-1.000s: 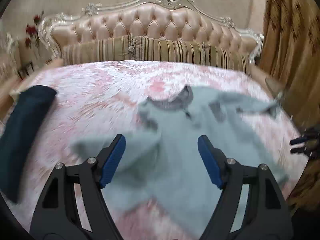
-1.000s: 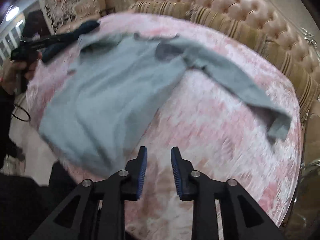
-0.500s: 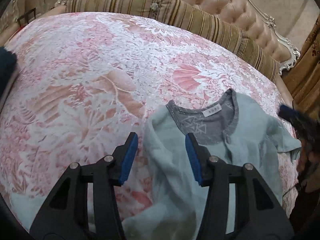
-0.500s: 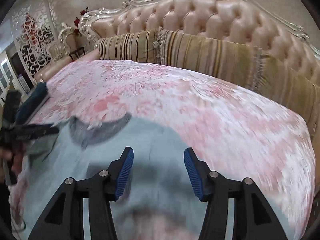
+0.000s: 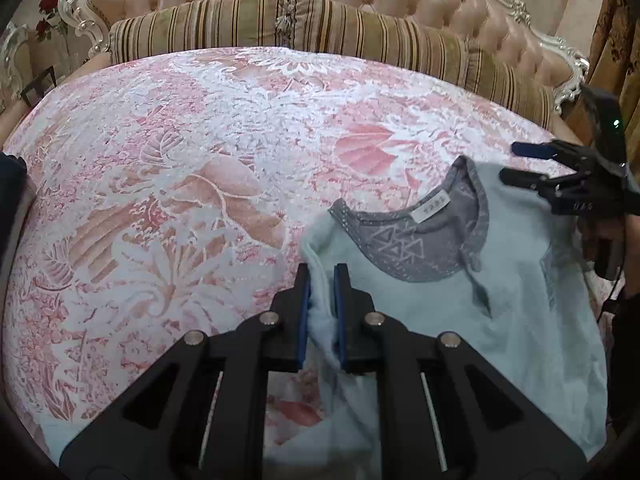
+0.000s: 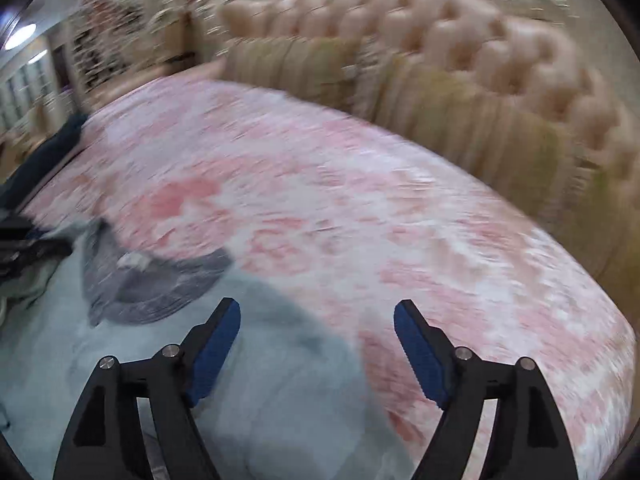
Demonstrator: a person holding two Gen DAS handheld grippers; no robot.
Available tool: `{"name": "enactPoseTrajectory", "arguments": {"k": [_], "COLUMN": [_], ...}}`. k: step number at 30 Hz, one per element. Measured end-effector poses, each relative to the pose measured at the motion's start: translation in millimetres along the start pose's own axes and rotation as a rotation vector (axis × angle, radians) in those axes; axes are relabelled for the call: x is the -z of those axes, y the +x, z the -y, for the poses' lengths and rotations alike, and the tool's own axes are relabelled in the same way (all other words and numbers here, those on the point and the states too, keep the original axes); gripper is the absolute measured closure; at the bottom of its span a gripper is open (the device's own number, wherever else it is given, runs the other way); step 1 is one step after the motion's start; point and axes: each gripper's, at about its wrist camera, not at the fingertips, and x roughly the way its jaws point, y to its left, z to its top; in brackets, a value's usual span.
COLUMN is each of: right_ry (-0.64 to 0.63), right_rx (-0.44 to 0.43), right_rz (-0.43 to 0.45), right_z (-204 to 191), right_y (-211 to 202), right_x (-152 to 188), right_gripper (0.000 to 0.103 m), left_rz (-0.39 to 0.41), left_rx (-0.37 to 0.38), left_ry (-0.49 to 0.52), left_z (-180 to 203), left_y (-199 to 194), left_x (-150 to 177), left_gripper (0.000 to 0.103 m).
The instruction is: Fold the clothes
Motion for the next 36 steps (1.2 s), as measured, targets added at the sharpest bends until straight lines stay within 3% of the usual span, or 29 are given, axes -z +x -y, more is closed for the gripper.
{"name": "enactPoseTrajectory", "arguments": {"k": [3,6,12,13,14,16,17,19,26,30,36], "right_ry": [-0.042,-0.083,-0.138,-0.141,-0.141,-0.142,-0.147,-0.145,-0.118,-0.079,-0.028], "right_rx": [-0.102,-0.142,-0.227,-0.237,-0.251,-0.261,-0.257,-0.245,-0.091,0.014,0.083], "right_rz": [-0.005,-0.039,-0.058,-0.056,-0.058,-0.066,-0.065,-0.059,0.036,0.081,0.084], "right_z": [-5,-10,-21,-23,-24,-25,-25,-26,-35,-27,-5], "right_y": [10,22,33,33,33,30,28,23,-4,-8,24], "right_x": [-7,-13,-22,-23,-23,-20,-19,-16,-24,-42,-74], "right_gripper": [0.023,0.024,0.04,0.053,0.073,0.085,0.092,0.094,0.095,0.095,0.095], "left_rz": [0.005,0.015,0.015,0.016,0.017,0.02,0.021,0.023,0.05,0.048,0.02], "left_rx": [0.006,0.014,0.019,0.017,0.016,0.012,0.01,0.007,-0.034,-0.045,-0.068], "left_ry": [-0.004,-0.01,-0.017,-0.02,-0.024,-0.03,-0.034,-0.039,0.034,0.047,0.027], "left_z": [-2,-3,-6,-7,-9,-11,-12,-14,-12,-24,-47], "left_y": [-1,-3,0,-1,-1,-2,-2,-3,-15,3,47], "left_x": [0,0,1,0,0,0,0,-1,-37,-79,-124], "left_gripper": [0.09,0.09,0.09,0.09,0.09,0.09,0.09,0.09,0.09,0.091,0.091]}}
